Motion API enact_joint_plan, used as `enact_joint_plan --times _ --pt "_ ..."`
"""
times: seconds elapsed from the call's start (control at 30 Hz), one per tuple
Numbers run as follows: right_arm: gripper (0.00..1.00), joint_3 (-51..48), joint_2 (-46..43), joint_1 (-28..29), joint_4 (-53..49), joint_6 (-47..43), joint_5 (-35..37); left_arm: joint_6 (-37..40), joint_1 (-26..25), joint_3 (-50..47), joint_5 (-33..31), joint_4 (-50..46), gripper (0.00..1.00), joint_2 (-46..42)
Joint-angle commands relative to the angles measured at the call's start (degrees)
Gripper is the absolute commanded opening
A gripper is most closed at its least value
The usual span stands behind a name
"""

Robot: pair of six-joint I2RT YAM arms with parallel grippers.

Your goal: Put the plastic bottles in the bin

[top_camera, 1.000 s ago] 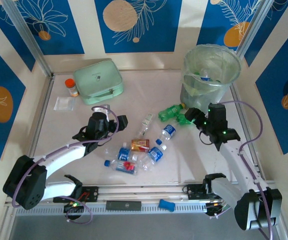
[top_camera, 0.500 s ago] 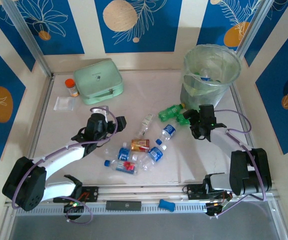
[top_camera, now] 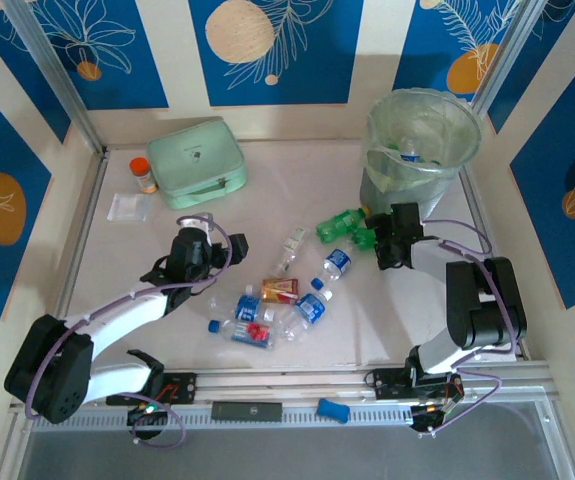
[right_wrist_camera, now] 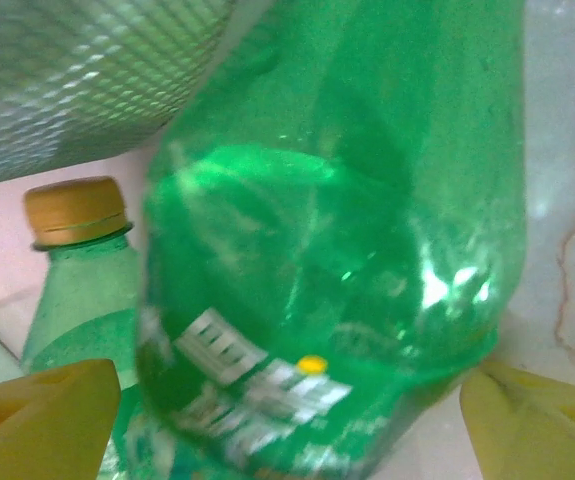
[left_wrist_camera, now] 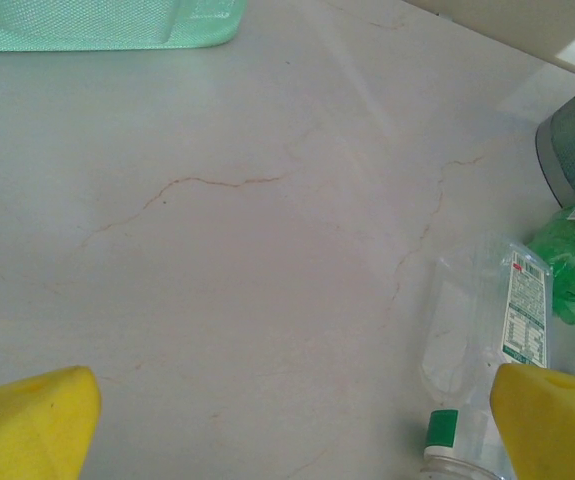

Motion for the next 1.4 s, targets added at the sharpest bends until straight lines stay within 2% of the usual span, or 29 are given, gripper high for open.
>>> enact_joint_plan --times 0.0,0.37,0.8,1.07,1.37 --pt "0.89 0.83 1.69 -0.25 2.02 2.61 -0.11 0.68 0.85 -0.64 -0.46 -0.29 1.0 -1.25" --pt "0.82 0.05 4.59 -0.48 4.33 3.67 -0.52 0.68 1.2 -0.77 -0.53 -0.49 1.0 -1.41" --pt "0.59 -2.45 1.25 -1.21 4.66 2.71 0.13 0.57 1.38 -0.9 -0.62 -0.82 1.0 -2.02" --pt "0.56 -4.76 -7.63 -2.25 -0.72 -1.06 5.48 0.25 1.46 -0.9 -0.27 -0.58 1.0 -2.62" --pt "0.54 -3.25 -26.17 -2.66 -13.35 -13.11 17.29 -0.4 1.46 -1.08 0.52 0.42 1.0 -2.56"
